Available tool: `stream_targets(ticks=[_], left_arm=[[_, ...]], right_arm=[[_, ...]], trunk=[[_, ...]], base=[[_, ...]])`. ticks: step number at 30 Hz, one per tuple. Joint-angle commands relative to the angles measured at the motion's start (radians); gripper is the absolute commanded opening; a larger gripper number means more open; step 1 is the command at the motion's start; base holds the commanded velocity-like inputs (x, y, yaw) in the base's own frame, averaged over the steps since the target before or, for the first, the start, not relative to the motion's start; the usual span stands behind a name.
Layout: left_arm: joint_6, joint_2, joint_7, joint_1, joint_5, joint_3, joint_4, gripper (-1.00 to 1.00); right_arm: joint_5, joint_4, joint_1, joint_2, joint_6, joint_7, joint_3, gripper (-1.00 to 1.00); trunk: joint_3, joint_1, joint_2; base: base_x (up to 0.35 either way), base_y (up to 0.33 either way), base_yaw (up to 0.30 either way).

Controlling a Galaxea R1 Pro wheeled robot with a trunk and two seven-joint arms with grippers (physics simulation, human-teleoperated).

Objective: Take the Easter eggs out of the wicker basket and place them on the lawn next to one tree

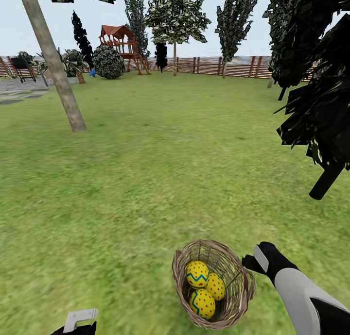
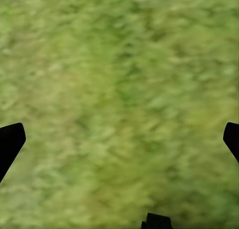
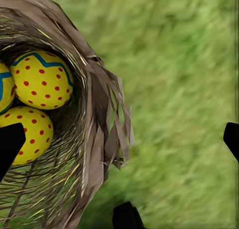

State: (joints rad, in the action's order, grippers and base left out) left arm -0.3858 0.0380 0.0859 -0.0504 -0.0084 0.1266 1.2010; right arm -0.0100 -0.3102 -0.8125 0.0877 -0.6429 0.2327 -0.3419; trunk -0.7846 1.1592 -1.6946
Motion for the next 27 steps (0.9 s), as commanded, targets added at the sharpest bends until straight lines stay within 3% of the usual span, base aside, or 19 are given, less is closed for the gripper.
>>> stream_targets(ticks=[1, 10, 16, 27], left_arm=[[-0.005, 0.000, 0.003, 0.000, -0.001, -0.001, 0.002, 1.00], [-0.005, 0.000, 0.003, 0.000, -0.001, -0.001, 0.002, 1.00], [-0.005, 0.000, 0.003, 0.000, -0.001, -0.001, 0.002, 1.00], [-0.005, 0.000, 0.003, 0.000, -0.001, -0.002, 0.002, 1.00]], right_arm=[[-0.001, -0.001, 0.000, -0.001, -0.004, 0.005, -0.005, 1.00], [-0.001, -0.001, 0.000, -0.004, -0.004, 0.012, -0.004, 1.00], [-0.001, 0.000, 0.000, -0.006, -0.004, 0.013, -0.003, 1.00], [-0.002, 0.000, 0.000, -0.025, -0.004, 0.017, -0.002, 1.00]], trunk=[[-0.001, 0.000, 0.000], [-0.023, 0.027, -0.049], [-0.023, 0.027, -0.049], [-0.057, 0.069, -0.126]], base=[[0.000, 0.000, 0.000], [0.000, 0.000, 0.000], [0.000, 0.000, 0.000], [0.000, 0.000, 0.000]])
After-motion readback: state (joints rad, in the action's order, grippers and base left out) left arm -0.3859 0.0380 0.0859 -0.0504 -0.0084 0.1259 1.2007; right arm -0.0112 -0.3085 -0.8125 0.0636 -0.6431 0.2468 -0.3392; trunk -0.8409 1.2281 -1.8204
